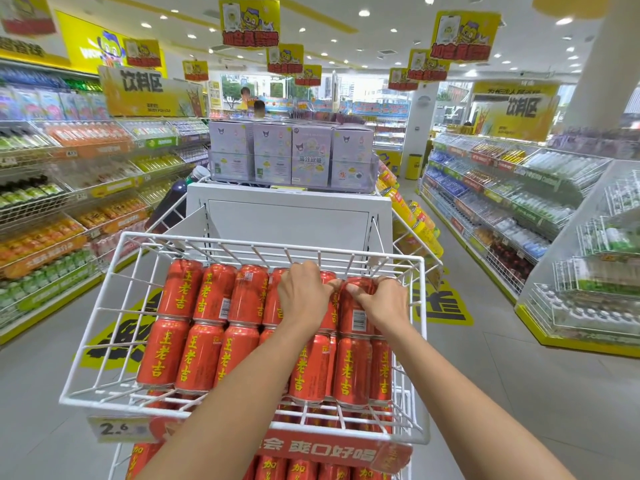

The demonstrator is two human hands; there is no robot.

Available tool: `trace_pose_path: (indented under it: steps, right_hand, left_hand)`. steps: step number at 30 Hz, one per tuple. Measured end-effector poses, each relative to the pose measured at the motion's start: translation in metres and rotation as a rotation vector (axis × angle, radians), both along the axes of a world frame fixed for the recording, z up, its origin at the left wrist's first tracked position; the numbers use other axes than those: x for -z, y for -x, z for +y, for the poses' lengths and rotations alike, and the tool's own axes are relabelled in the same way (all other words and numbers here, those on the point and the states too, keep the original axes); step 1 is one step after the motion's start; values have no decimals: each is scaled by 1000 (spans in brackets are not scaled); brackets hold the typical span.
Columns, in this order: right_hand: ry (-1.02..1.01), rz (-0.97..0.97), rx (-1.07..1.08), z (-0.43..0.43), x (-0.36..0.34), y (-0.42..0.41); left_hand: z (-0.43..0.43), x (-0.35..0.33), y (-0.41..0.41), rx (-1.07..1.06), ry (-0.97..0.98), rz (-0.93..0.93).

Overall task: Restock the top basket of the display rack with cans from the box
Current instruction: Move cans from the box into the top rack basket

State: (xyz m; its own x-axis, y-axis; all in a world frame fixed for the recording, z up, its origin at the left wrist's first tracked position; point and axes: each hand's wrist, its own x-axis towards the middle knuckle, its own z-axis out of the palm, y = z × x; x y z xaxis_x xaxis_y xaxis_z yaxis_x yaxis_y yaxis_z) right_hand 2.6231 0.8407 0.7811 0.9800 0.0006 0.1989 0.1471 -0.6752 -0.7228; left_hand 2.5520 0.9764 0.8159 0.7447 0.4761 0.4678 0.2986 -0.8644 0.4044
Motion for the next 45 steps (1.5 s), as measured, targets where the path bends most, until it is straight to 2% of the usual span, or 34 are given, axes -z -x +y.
trace_pose_path:
  steps: [4, 9, 13, 19, 24, 27, 37, 42, 45]
  right_hand:
    - [1, 3, 4, 0, -1, 2]
    - [6, -54, -18, -1, -3, 5]
    - [105, -100, -71, -9, -16, 23]
    - [447, -155, -220, -19, -39, 73]
    - [653, -126, -362, -32, -52, 143]
    - [730, -139, -384, -41, -58, 198]
    - [758, -23, -350, -67, -20, 398]
    - [794, 41, -351, -54, 10, 460]
    - [784, 52, -415, -32, 26, 480]
  left_hand:
    - [-2, 2, 0, -4, 23, -3]
    - [0, 1, 8, 94, 110, -38]
    - [19, -2, 29, 242, 38, -18]
    - [45, -17, 79, 460, -242, 220]
    - [46, -19, 141, 549, -382, 421]
    - [49, -17, 181, 617, -392, 455]
    - [59, 37, 339, 812, -343, 429]
    - [76, 71, 404, 824, -299, 570]
    - [95, 84, 429, 795, -219, 570]
